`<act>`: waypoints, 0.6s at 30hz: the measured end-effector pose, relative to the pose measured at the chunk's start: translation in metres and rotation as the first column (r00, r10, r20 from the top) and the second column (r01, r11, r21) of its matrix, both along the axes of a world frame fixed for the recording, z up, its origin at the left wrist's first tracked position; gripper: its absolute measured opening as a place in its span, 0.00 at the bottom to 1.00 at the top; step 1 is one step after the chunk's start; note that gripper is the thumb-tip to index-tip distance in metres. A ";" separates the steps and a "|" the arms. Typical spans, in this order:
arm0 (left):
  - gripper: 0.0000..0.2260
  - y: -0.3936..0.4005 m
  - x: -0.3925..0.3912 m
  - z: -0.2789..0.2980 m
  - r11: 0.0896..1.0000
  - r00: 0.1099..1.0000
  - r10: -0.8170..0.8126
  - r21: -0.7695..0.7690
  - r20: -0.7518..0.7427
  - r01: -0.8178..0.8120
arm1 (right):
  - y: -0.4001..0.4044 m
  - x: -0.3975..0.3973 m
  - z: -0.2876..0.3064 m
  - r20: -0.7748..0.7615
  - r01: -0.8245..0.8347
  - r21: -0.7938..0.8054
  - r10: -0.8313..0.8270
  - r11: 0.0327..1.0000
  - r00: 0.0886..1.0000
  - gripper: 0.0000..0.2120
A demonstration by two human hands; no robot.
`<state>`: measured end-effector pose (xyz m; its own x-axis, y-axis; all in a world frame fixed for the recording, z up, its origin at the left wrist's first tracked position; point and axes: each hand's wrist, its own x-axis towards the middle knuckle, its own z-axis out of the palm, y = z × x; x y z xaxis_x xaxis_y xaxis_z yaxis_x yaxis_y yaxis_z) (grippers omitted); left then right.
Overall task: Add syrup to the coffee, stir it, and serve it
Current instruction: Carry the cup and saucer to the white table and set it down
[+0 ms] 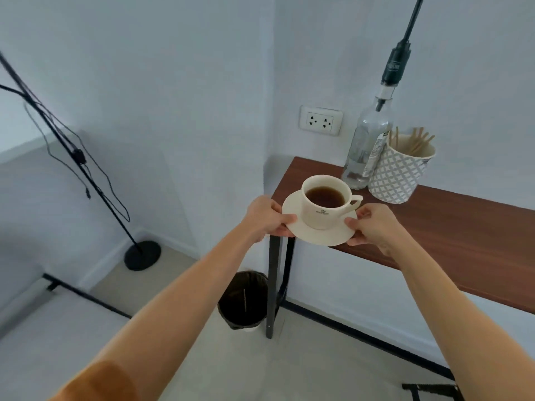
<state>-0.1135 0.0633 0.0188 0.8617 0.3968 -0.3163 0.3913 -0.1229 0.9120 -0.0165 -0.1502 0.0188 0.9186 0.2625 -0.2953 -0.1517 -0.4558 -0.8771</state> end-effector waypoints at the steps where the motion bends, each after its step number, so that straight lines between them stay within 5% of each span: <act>1: 0.11 0.003 -0.016 0.001 0.999 0.999 0.039 0.000 0.001 -0.039 | 0.007 -0.007 0.002 0.008 -0.043 -0.001 0.043 0.999 0.999 0.09; 10: 0.11 0.049 -0.190 0.007 0.920 0.920 0.392 -0.029 0.028 -0.391 | 0.102 -0.109 0.012 -0.006 -0.415 0.062 0.416 0.908 0.909 0.06; 18: 0.11 0.080 -0.394 0.005 0.738 0.738 0.674 -0.037 0.020 -0.673 | 0.197 -0.274 0.010 -0.012 -0.678 0.055 0.679 0.733 0.734 0.06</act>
<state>-0.5080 0.1437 0.0242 0.3817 0.8695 -0.3136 0.3353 0.1859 0.9236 -0.2902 0.0470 0.0287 0.4829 0.8259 -0.2911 0.1574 -0.4088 -0.8989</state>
